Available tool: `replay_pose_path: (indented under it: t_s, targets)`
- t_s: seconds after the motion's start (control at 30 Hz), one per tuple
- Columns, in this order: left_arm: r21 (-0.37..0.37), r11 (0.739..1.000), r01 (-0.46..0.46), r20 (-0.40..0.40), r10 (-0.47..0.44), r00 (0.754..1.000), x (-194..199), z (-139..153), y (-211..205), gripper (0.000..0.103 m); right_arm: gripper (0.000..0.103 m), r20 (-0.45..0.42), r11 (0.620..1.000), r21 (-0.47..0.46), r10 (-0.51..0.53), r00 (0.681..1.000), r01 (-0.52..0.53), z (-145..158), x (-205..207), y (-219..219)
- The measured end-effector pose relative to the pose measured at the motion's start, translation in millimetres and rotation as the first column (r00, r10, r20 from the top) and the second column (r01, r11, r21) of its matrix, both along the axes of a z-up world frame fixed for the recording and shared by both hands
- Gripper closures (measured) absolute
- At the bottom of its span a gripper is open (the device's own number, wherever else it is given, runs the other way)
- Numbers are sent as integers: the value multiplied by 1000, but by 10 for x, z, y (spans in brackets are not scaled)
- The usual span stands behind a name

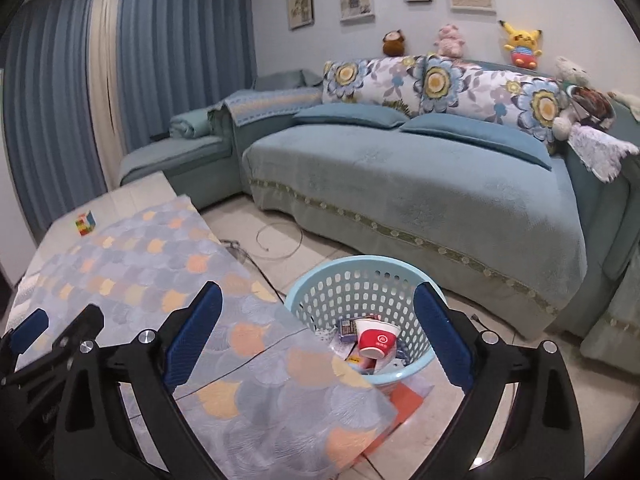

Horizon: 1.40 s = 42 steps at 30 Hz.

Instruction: Collect trash

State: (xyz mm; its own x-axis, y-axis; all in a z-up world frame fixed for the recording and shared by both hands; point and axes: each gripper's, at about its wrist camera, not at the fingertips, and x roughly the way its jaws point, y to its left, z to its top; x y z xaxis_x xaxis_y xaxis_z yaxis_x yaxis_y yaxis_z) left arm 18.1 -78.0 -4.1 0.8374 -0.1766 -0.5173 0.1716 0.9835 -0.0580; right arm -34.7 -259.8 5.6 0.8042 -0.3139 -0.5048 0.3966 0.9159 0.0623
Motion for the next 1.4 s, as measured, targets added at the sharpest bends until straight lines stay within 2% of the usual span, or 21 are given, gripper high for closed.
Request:
replay_pose_path:
  t_s: [0.13,0.37,0.67,1.1,1.4]
  targets:
    - [-31,999,-22,8,23,1000,12,23,65,15,11,18,998,-64,-13,1000,15,-13,-34,128]
    - [-46,995,-85,5,85,996,39,50,192,14,11,14,999,-40,-27,1000,28,-44,-20,65]
    - [-58,994,-95,-17,94,995,74,28,211,11,11,12,998,-56,-12,1000,12,-61,-13,127]
    - [-27,990,-137,3,137,991,60,32,196,9,11,10,999,-40,-7,1000,7,-72,-5,109]
    - [-15,991,-134,11,134,991,71,41,195,8,11,8,999,-35,-5,1000,5,-74,6,94]
